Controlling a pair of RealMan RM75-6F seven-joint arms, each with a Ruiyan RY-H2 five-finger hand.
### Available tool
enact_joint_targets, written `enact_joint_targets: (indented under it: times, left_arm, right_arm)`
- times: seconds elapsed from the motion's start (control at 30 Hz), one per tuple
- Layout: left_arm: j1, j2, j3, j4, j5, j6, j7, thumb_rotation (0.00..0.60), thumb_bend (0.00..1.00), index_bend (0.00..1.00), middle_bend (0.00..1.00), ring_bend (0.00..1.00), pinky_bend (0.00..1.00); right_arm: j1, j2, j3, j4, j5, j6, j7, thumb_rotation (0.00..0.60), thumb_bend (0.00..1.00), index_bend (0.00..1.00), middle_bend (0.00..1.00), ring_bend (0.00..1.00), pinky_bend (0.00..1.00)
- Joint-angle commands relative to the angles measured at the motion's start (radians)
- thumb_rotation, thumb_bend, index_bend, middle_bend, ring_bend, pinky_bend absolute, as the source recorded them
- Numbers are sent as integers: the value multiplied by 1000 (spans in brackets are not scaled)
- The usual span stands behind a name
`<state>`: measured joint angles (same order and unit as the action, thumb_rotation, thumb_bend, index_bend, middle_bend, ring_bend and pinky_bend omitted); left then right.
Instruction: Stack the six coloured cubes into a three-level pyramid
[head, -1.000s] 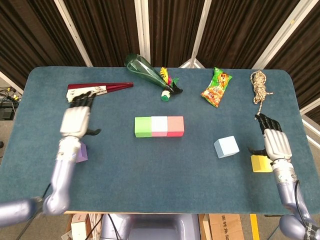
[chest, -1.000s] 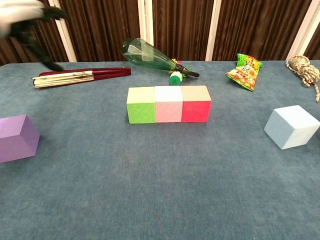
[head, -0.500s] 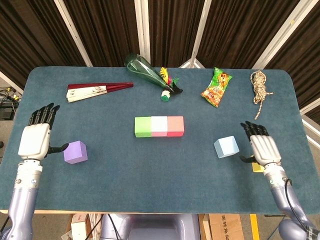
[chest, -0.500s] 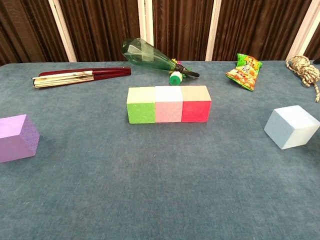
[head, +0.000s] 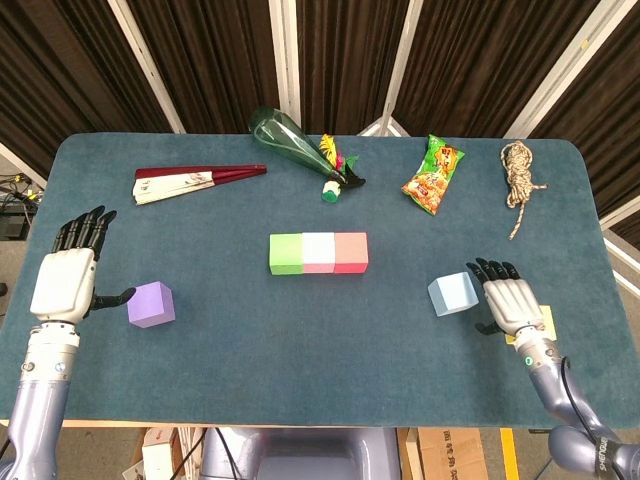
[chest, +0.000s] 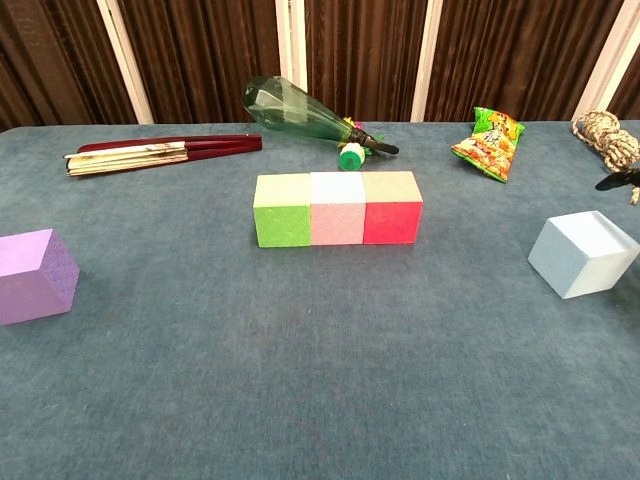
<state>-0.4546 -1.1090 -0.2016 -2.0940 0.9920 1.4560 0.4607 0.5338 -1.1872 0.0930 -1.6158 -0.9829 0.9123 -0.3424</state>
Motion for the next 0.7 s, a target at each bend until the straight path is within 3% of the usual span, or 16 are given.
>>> enact_joint_targets:
  times: [0.03,0.4,0.7]
  left_arm:
    - [1,-1,-1,1,1,0,1,600,35,0,0,0,0]
    - [8,0,-10,-2,4,-1,2,600,34,0,0,0,0]
    - [11,4,-14,1,2,-10,-3,600,35,0,0,0,0]
  right_arm:
    - [5,-38,-3,44,-7,6,3,600,220,0,0,0,0]
    - [43,-136,19,155,3,0,-8,600,221,0,0,0,0]
    - [62,-157,32,155,26,1,-30,600,221,0,0,0,0]
